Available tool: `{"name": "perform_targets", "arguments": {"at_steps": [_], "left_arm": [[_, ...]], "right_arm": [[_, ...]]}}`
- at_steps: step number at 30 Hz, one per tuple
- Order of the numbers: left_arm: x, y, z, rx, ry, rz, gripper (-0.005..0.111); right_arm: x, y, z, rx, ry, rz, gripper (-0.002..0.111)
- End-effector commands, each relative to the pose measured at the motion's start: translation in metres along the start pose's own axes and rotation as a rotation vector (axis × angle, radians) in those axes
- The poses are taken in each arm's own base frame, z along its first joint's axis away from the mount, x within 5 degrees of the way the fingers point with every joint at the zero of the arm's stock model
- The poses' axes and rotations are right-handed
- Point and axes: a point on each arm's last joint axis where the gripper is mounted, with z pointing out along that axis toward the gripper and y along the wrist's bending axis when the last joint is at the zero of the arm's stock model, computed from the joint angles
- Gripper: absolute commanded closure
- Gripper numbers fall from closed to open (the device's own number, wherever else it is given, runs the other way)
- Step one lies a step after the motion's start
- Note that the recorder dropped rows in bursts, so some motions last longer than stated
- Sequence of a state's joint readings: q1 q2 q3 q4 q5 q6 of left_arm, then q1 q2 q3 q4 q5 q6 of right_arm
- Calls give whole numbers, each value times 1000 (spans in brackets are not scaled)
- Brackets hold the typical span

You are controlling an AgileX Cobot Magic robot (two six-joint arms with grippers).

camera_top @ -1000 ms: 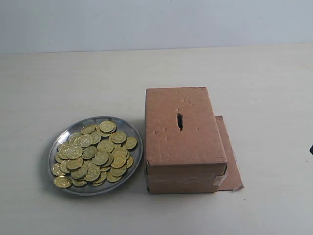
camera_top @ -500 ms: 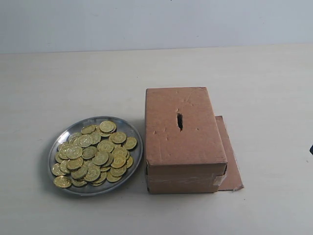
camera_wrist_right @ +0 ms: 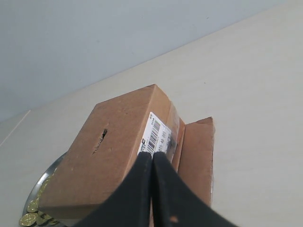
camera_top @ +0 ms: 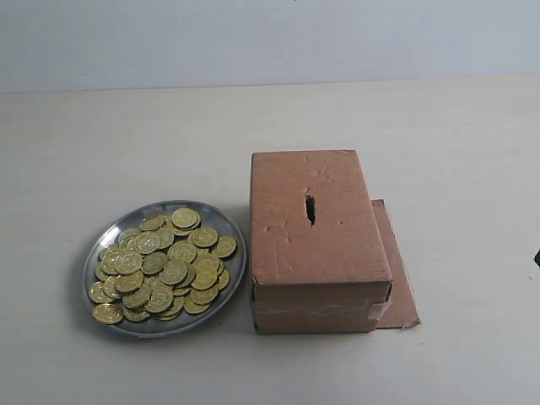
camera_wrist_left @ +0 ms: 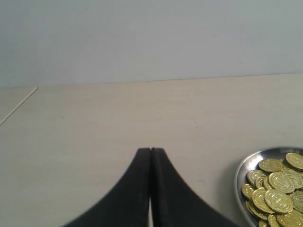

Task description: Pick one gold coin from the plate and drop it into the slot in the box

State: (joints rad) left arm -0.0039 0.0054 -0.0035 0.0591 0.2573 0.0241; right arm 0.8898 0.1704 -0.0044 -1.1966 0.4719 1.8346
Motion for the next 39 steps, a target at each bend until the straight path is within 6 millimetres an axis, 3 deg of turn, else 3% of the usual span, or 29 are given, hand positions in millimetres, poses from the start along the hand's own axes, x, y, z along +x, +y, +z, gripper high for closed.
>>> {"name": "perform_targets", "arguments": {"at_steps": [1, 16, 39], "left_arm": [[0, -2, 0, 16, -8, -38, 107], [9, -4, -1, 33, 96, -188, 107], [9, -4, -1, 29, 94, -180, 107]], "right_arm": [[1, 0, 0, -6, -2, -8, 108], [1, 0, 0, -6, -2, -8, 108], [1, 0, 0, -6, -2, -8, 108]]}}
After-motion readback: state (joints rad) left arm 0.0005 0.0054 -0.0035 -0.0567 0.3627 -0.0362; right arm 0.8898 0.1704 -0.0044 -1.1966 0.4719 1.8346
